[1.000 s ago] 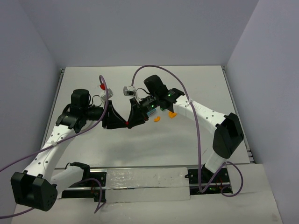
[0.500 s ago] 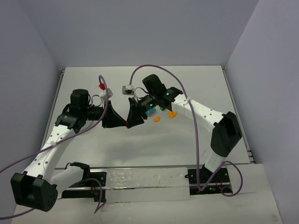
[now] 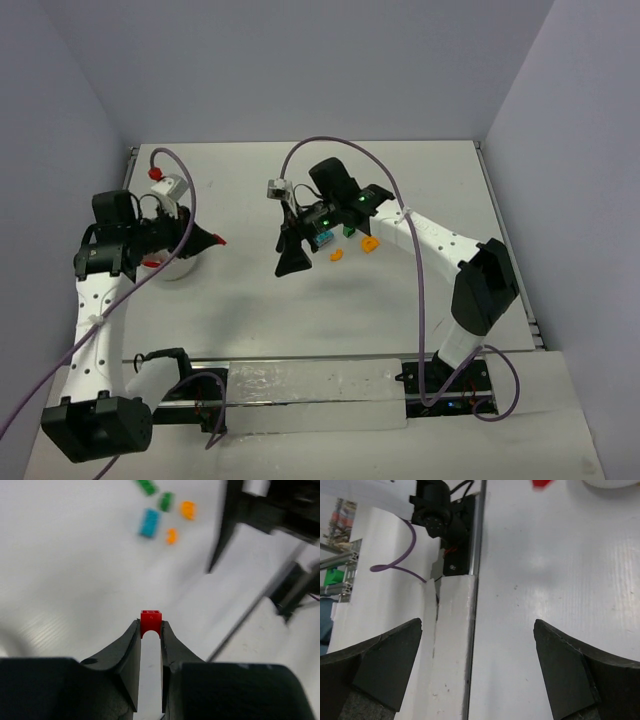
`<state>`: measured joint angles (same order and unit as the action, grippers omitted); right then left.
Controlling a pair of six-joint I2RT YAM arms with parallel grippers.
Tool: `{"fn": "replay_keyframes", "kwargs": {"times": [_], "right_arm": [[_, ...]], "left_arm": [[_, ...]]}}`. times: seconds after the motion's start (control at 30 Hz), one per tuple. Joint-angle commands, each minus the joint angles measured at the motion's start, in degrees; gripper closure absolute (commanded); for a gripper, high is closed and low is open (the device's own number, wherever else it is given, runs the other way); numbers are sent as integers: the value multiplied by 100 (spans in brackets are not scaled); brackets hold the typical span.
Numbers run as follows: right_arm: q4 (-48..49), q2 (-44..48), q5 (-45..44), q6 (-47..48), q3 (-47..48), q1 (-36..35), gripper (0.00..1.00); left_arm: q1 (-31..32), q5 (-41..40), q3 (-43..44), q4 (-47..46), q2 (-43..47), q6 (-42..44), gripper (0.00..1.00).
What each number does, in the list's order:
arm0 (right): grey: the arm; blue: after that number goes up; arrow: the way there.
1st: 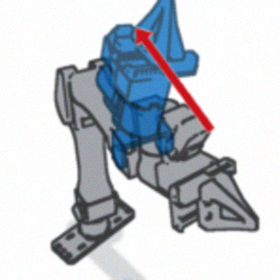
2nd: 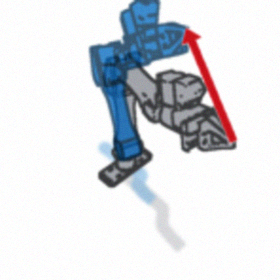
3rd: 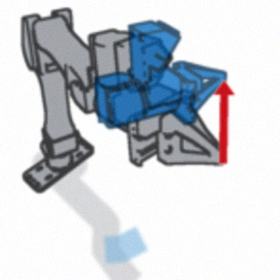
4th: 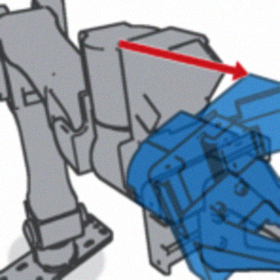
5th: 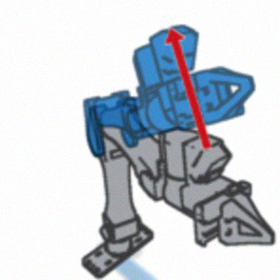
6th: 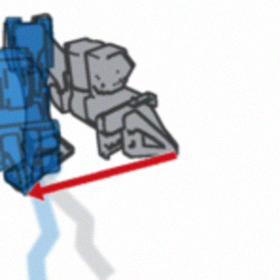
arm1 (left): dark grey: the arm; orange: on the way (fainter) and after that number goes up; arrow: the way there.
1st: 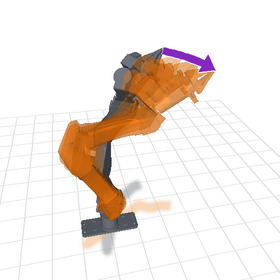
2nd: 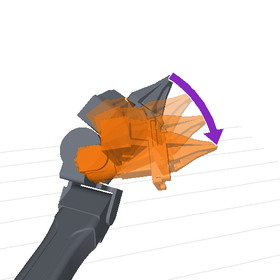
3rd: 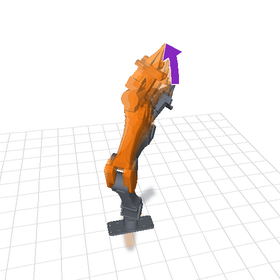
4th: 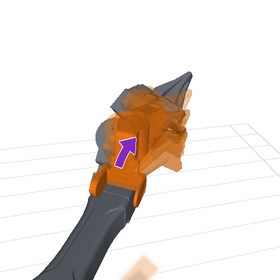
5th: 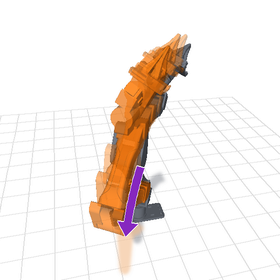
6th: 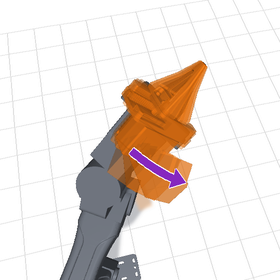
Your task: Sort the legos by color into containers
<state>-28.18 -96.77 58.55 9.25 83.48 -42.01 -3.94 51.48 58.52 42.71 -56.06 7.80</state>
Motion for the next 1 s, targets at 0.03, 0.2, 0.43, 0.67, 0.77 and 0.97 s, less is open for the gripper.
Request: {"fn": "replay_keyframes", "kwargs": {"times": [0.03,0.2,0.43,0.67,0.77,0.97], "right_arm": [[-130,278,-373,272,-133,247,0],[-175,345,-728,482,-278,357,0],[-320,401,-933,741,-391,420,0],[-341,439,-1036,869,-499,446,0],[-365,439,-1047,912,-508,469,0],[-442,370,-1030,973,-491,528,0]], "left_arm": [[-803,-2378,22,357,255,327,100],[-1284,-3548,-341,-271,611,187,100],[-1391,-4176,-489,-557,224,574,100],[-1535,-3878,-623,-908,-155,941,99],[-1549,-3713,-683,-983,-252,1006,97],[-1566,-3646,-771,-984,-397,1074,93]]}}
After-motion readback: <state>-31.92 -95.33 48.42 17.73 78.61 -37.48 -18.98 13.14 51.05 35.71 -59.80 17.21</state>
